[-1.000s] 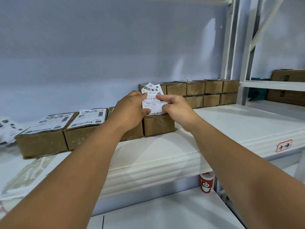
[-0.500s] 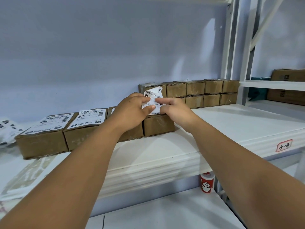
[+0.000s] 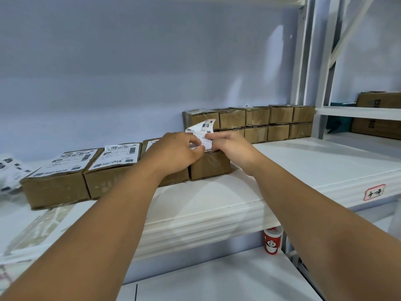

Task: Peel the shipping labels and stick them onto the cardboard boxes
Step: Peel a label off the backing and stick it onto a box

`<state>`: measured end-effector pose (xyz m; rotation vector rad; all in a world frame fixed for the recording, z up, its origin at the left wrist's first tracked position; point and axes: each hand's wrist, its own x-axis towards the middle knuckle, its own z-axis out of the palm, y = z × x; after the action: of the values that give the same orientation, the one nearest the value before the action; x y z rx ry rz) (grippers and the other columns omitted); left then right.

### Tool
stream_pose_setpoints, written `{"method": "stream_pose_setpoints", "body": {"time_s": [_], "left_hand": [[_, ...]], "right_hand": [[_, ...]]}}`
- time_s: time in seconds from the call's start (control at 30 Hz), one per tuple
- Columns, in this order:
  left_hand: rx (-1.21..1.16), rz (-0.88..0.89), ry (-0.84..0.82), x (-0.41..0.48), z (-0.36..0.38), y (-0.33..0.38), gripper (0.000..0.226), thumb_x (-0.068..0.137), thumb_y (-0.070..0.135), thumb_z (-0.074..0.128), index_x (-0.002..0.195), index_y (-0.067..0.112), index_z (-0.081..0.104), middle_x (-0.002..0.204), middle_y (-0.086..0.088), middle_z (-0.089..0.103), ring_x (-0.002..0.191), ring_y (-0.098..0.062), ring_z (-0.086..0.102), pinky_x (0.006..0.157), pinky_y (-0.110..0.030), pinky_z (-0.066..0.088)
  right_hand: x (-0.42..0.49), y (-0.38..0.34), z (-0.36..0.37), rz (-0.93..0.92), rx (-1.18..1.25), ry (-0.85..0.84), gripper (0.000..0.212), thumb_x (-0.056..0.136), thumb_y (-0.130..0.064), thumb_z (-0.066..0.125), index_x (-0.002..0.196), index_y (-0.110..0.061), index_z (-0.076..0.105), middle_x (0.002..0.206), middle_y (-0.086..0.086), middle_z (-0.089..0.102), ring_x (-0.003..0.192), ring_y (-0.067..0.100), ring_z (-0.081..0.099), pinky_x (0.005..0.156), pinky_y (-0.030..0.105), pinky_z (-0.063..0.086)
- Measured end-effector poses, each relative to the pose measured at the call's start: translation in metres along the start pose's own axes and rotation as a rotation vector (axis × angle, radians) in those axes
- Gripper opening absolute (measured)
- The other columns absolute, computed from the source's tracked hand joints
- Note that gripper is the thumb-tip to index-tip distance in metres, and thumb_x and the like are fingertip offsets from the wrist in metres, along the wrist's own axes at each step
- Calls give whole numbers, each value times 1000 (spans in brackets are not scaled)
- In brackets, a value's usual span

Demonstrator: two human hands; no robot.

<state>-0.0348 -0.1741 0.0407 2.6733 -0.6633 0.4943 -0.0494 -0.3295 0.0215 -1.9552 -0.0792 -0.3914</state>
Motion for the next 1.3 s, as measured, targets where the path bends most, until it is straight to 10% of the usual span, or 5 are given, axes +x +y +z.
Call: {"method": "stream_pose_setpoints", "body": {"time_s": [0.37, 0.5, 0.63, 1.03, 1.3], "left_hand": [[150, 3, -45, -3, 1, 1, 35, 94, 47, 30, 110, 35, 59, 113, 1, 58, 102, -20, 44, 61, -28, 30], [193, 15, -69, -4, 2, 2, 38, 95, 46, 24, 113, 34, 55, 120, 0, 54, 115, -21, 40, 76, -32, 30], [226, 8, -72, -3, 2, 3, 35, 95, 45, 23, 101, 29, 54, 122, 0, 51, 117, -21, 38, 79, -32, 27], [59, 61, -201, 12, -1, -1, 41, 96, 37, 30, 97, 11, 63, 123, -5, 50, 119, -21, 42, 100, -35, 36], [52, 165, -386, 13, -10, 0, 42, 103, 33, 24, 144, 33, 33, 156, 8, 15, 144, -15, 6, 112, -24, 2]], "right_hand": [[-4, -4, 2, 37, -17, 15, 39, 83, -10, 52, 117, 9, 52, 125, 27, 50, 117, 39, 49, 105, 52, 37], [-6, -6, 2, 73, -2, -1, 43, 73, -21, 55, 105, 8, 59, 103, 27, 63, 83, 28, 57, 76, 29, 37], [-5, -4, -1, 101, -16, 15, 35, 85, -10, 53, 117, 6, 57, 126, 19, 54, 113, 32, 56, 83, 31, 46], [-5, -4, -4, 116, 72, 12, 36, 85, -13, 52, 117, 3, 60, 123, 15, 61, 67, 7, 49, 61, 21, 35], [-4, -4, -7, 170, 135, -19, 36, 87, -12, 51, 119, -2, 63, 112, 5, 64, 66, 5, 48, 61, 19, 35]]}}
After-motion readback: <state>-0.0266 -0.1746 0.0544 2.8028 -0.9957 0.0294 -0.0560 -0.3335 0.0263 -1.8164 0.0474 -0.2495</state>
